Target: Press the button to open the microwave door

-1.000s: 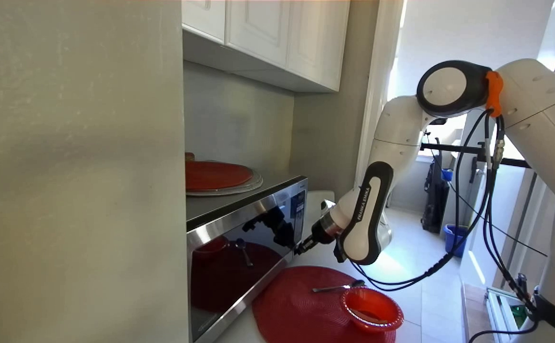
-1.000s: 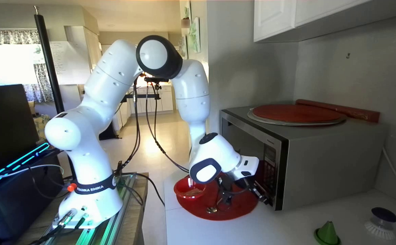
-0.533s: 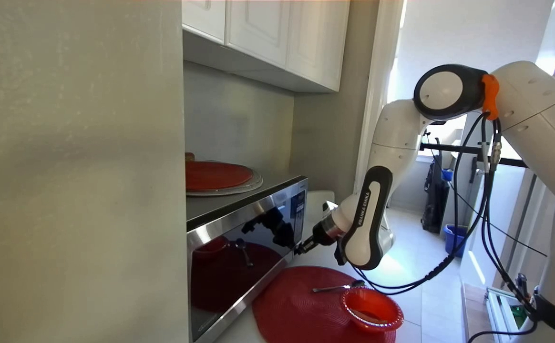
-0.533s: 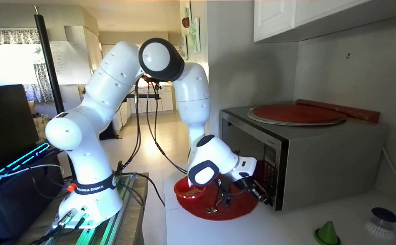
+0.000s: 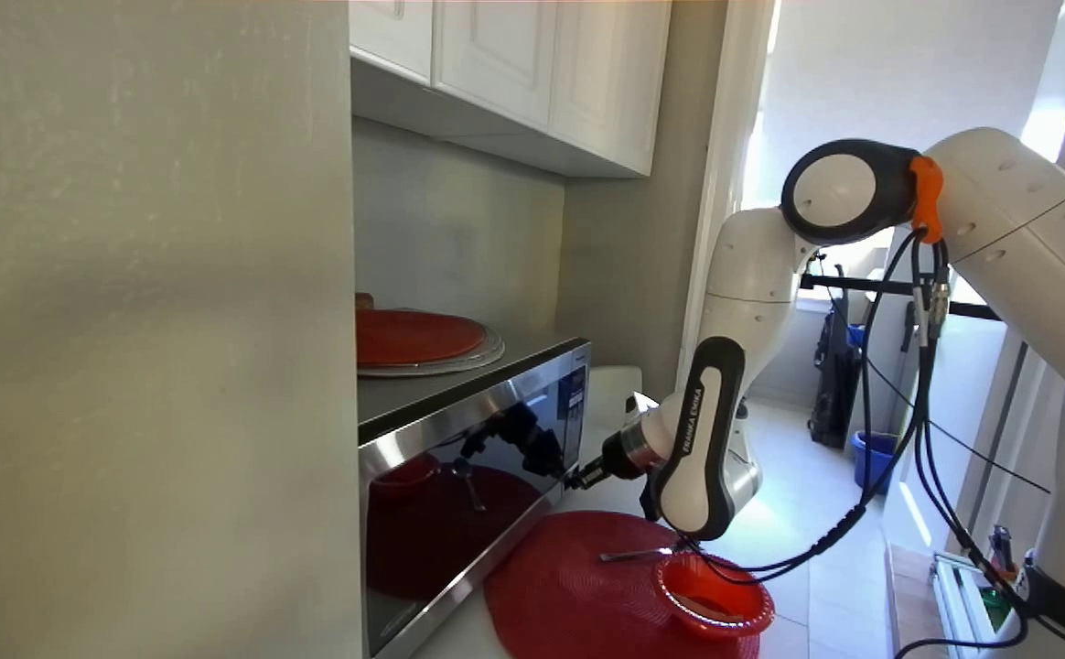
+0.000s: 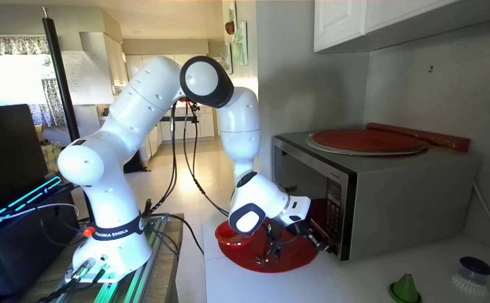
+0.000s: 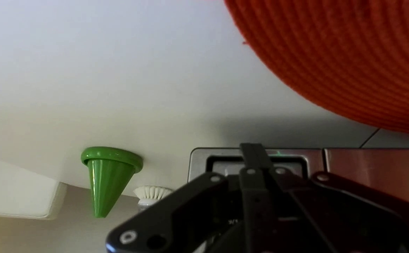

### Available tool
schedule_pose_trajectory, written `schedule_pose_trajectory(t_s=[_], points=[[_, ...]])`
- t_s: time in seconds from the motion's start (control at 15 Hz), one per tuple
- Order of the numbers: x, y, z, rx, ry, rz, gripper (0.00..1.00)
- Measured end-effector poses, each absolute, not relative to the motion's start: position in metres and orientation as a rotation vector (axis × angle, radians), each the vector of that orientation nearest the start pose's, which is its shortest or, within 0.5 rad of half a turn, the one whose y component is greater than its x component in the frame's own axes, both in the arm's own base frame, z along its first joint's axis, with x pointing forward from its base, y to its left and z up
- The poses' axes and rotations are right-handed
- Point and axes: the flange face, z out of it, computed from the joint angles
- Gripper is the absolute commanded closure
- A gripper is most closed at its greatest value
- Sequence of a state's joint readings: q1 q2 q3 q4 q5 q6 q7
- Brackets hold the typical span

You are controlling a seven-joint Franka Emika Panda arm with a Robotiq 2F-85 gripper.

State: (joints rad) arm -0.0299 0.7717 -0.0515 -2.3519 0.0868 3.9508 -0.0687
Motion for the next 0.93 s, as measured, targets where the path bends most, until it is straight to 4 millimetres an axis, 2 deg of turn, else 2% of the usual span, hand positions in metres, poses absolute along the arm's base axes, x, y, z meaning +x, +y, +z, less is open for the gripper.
schedule_pose_trajectory(t_s=[0.73,0.93], points=[[0.5019,-0.0531,0.1094,-2.979,0.12,-1.356,1.0],[0.5015,-0.0582,0.1105,-2.995,0.098,-1.37,1.0]])
